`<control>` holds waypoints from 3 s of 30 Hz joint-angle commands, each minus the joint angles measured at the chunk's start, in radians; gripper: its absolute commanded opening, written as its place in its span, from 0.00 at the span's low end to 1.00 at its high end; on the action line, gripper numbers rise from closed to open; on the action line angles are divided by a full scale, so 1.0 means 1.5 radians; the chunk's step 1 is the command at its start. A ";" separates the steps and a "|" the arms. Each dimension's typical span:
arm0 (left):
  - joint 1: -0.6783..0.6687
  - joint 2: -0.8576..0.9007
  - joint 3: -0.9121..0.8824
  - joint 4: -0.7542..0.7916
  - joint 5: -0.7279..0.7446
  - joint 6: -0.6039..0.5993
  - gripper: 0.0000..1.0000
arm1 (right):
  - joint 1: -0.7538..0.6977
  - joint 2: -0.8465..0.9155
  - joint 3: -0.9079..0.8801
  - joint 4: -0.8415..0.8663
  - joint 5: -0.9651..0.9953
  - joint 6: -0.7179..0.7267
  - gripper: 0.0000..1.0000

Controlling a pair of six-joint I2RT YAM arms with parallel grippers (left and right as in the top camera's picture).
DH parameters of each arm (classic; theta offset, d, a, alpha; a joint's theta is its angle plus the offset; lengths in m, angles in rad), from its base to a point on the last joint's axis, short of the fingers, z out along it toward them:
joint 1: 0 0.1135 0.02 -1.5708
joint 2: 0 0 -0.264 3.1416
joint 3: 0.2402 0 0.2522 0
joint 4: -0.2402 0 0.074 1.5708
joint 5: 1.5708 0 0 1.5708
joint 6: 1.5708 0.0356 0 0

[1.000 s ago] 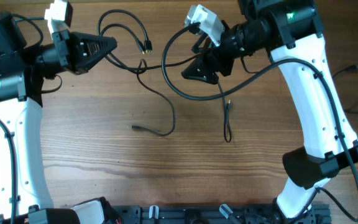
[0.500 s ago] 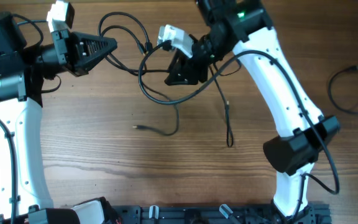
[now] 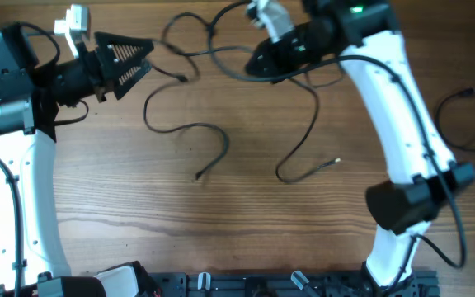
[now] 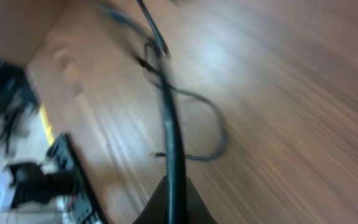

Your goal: Untangle cables

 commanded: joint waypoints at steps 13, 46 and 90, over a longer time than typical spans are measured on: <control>-0.151 0.012 0.005 -0.178 -0.455 0.206 0.91 | -0.026 -0.099 0.003 -0.133 0.230 0.160 0.04; -0.401 0.169 0.007 0.108 -0.526 0.239 0.04 | -0.026 -0.098 0.002 -0.130 0.201 0.173 0.04; -0.118 -0.171 0.006 -0.028 -0.436 0.057 0.04 | -0.524 0.015 0.307 0.041 0.362 0.253 0.04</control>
